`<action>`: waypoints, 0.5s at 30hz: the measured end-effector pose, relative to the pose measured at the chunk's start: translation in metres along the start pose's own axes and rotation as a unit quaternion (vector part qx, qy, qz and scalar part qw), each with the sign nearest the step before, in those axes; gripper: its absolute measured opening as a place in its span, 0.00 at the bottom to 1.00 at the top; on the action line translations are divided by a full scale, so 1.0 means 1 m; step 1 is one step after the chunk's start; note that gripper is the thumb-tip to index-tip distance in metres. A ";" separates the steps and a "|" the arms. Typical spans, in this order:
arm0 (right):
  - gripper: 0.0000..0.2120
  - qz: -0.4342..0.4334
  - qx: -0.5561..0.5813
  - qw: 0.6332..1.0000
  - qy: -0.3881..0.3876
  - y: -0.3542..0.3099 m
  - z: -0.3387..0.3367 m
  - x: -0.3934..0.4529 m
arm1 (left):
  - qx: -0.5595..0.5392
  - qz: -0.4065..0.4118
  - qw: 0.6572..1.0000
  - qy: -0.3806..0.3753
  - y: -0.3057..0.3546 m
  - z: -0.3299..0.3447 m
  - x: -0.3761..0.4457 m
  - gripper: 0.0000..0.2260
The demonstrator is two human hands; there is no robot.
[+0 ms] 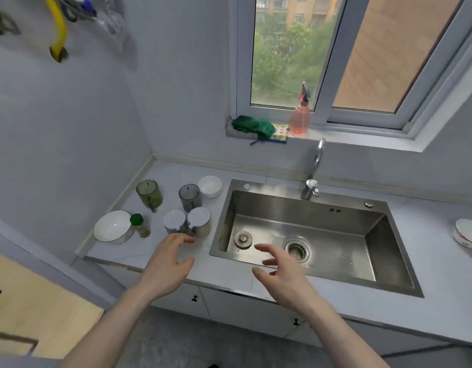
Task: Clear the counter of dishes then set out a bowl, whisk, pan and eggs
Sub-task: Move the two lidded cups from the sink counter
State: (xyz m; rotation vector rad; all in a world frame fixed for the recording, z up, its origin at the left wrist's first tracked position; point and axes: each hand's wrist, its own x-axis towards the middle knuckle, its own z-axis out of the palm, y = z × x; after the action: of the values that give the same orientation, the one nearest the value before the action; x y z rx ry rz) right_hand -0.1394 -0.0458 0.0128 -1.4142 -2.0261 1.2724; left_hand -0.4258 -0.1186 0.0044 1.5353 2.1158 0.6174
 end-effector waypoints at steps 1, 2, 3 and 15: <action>0.22 0.004 0.003 1.000 -0.005 -0.005 0.010 0.011 | 0.004 -0.005 1.000 -0.007 -0.011 -0.005 0.010 0.18; 0.22 0.008 0.006 1.000 -0.011 -0.009 0.017 0.018 | 0.008 -0.011 1.000 -0.013 -0.018 -0.009 0.017 0.19; 0.22 0.012 0.011 1.000 -0.018 -0.012 0.024 0.025 | 0.009 -0.019 1.000 -0.017 -0.025 -0.012 0.024 0.19; 0.22 0.079 0.059 0.991 -0.095 -0.025 0.068 0.124 | -0.021 -0.144 0.986 -0.081 -0.082 -0.007 0.088 0.20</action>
State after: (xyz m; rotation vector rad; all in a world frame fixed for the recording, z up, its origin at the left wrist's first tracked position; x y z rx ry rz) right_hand -0.2553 0.0289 -0.0260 -1.4714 -1.9516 1.6223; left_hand -0.5161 -0.0585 -0.0472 1.1835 2.1303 0.4176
